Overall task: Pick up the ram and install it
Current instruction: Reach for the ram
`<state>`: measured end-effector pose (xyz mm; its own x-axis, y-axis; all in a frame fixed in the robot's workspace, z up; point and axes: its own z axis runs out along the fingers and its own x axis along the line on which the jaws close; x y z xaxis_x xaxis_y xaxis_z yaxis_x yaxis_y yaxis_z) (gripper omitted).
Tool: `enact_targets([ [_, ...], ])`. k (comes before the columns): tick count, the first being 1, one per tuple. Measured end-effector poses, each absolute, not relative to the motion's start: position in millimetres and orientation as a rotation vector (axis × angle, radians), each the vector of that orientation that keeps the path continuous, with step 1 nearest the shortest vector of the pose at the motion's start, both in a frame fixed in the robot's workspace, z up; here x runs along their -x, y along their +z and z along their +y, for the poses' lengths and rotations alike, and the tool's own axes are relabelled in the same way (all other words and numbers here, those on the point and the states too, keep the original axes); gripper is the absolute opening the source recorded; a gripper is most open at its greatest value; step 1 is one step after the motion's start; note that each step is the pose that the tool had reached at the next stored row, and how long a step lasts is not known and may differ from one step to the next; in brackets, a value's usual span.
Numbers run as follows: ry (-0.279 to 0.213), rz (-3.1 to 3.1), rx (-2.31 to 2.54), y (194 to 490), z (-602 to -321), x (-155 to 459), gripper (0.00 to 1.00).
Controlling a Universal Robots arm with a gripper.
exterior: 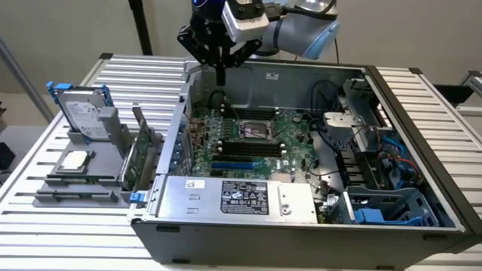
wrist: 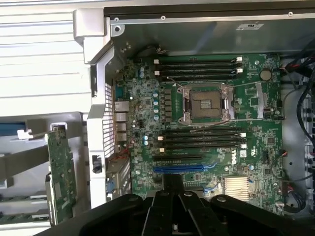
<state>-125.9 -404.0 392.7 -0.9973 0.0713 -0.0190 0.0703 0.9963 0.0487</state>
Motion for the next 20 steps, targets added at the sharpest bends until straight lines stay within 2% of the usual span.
enact_targets([
  [20,0.061,3.118,-0.110,389.5,-425.8,214.9,0.00],
])
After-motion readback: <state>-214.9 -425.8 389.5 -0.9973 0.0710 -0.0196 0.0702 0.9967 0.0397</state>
